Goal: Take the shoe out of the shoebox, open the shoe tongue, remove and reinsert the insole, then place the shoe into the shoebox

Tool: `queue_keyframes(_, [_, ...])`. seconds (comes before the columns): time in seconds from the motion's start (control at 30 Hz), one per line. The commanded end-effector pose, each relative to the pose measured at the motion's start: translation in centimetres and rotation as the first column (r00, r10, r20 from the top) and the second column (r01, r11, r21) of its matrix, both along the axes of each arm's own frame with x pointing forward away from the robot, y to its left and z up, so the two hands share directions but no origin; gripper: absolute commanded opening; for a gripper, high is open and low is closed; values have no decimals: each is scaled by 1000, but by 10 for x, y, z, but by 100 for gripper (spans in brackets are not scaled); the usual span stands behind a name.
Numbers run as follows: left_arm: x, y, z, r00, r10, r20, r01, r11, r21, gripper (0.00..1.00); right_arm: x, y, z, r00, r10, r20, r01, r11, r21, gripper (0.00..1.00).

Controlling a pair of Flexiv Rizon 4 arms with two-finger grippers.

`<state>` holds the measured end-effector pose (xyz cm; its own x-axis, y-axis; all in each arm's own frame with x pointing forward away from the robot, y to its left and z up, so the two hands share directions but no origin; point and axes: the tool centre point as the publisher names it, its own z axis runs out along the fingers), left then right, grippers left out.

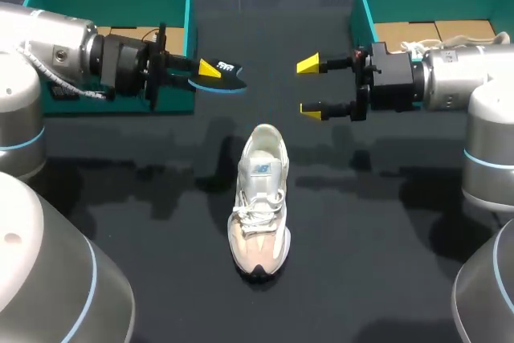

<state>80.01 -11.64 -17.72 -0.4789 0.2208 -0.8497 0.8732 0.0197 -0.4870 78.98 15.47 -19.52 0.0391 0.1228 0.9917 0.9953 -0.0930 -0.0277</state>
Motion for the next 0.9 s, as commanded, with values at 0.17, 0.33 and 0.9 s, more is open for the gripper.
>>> queue_keyframes(0.17, [-4, -5, -1, 991, 47, 122, -51, 998, 32, 0, 0, 1, 0, 1000, -1, 0, 1, 1000, -2, 100])
queue_keyframes(0.33, [-2, -8, -15, 980, 27, 200, -19, 999, -46, 0, 0, 1, 0, 1000, -1, 0, 1, 1000, -2, 100])
queue_keyframes(0.9, [-2, -17, -28, 905, 70, 419, -49, 997, -60, 0, 0, 9, -2, 1000, 12, 4, -12, 1000, -14, 100])
